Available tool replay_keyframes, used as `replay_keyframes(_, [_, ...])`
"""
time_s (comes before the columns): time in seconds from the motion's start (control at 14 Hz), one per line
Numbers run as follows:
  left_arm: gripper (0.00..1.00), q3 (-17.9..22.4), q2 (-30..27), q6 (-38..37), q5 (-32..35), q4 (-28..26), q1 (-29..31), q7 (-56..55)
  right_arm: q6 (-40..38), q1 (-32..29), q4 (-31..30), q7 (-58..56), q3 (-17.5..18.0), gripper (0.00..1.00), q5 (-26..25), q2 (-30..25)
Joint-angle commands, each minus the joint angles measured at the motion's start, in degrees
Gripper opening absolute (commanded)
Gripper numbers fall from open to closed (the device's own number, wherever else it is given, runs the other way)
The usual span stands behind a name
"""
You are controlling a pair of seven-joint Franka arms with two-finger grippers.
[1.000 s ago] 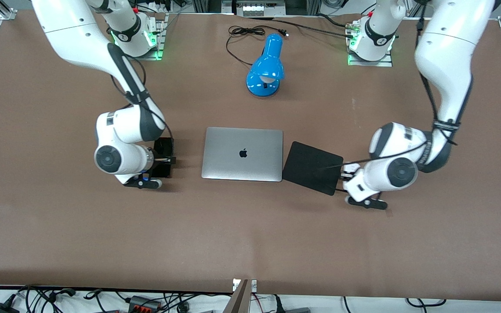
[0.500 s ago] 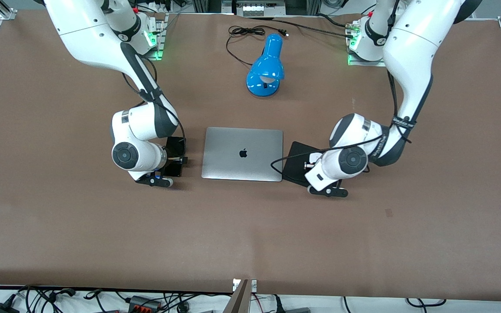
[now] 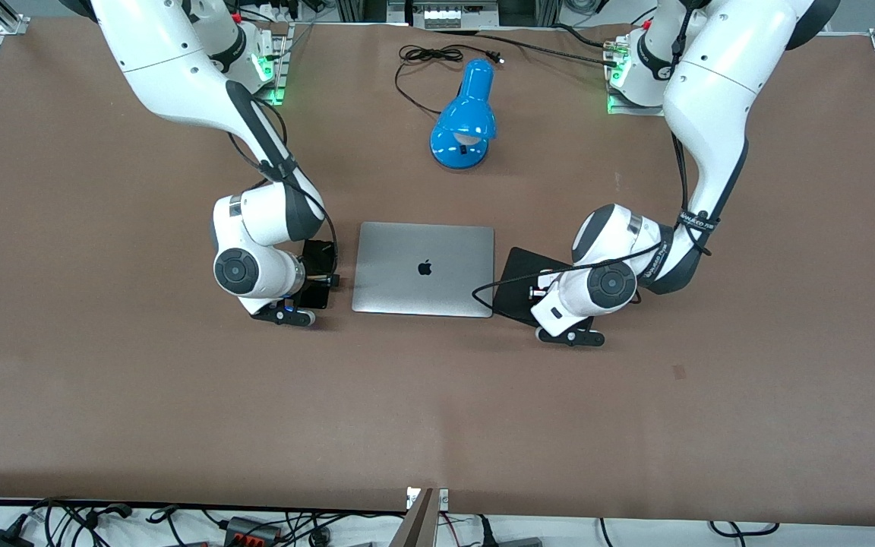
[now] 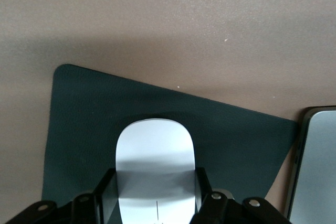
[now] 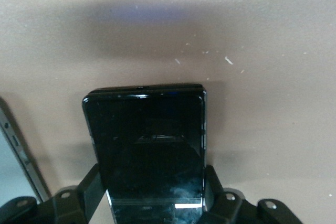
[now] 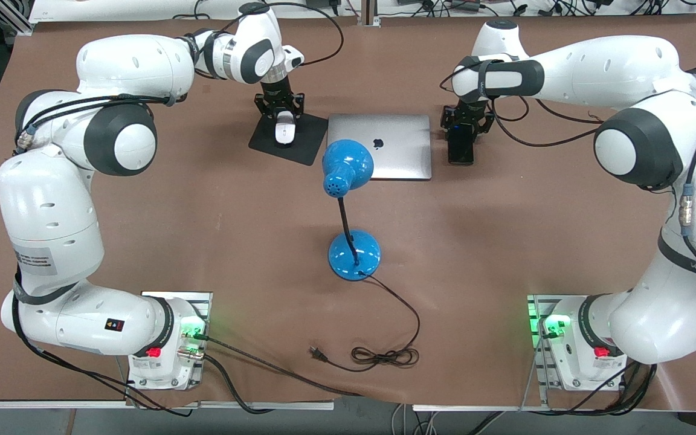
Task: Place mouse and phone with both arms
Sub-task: 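Lower the phone beside the laptop while the left gripper sets mouse on pad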
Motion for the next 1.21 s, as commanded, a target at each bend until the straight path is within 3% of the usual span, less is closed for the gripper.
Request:
replay_keyframes(0.0, [0.61, 0.09, 0.48, 0.65, -0.91, 0.56, 0.14, -0.13, 0.48, 1.13, 0.39, 0.06, -0.29, 0.38, 1.10, 0.20])
replay_keyframes(0.14, [0.61, 0.18, 0.74, 1.01, -0.91, 0.56, 0.49, -0.13, 0.39, 1.22, 0.39, -0.21, -0.29, 0.38, 0.75, 0.20])
replay_keyframes(0.36, [0.77, 0.18, 0.92, 1.01, -1.00, 0.65, 0.49, -0.22, 0.30, 1.57, 0.48, -0.29, -0.29, 0.41, 0.48, 0.20])
replay_keyframes(0.43, [0.81, 0.27, 0.92, 1.01, -0.91, 0.65, 0.49, -0.22, 0.30, 1.57, 0.48, 0.49, -0.29, 0.78, 0.83, 0.11])
replay_keyframes(0.5, [0.83, 0.35, 0.74, 1.01, -0.91, 0.65, 0.58, -0.22, 0.22, 1.49, 0.48, 1.11, -0.29, 1.00, 1.44, -0.15])
replay_keyframes(0.71, [0.89, 0.44, -0.22, 0.66, -0.82, 0.83, 2.76, 0.39, -3.37, 0.43, 3.45, -0.11, -0.90, 1.00, 1.45, -2.86])
replay_keyframes(1.0, [1.00, 0.09, -4.52, -0.92, -0.82, 0.83, 6.11, 0.40, -12.68, -3.07, 11.71, -1.86, -0.99, 1.00, 0.39, -6.56])
replay_keyframes(1.14, [1.00, 0.35, -7.24, -3.46, -0.39, 0.83, 6.90, 0.22, -17.87, -6.06, 16.19, -3.63, -0.99, 1.00, 0.39, -8.93])
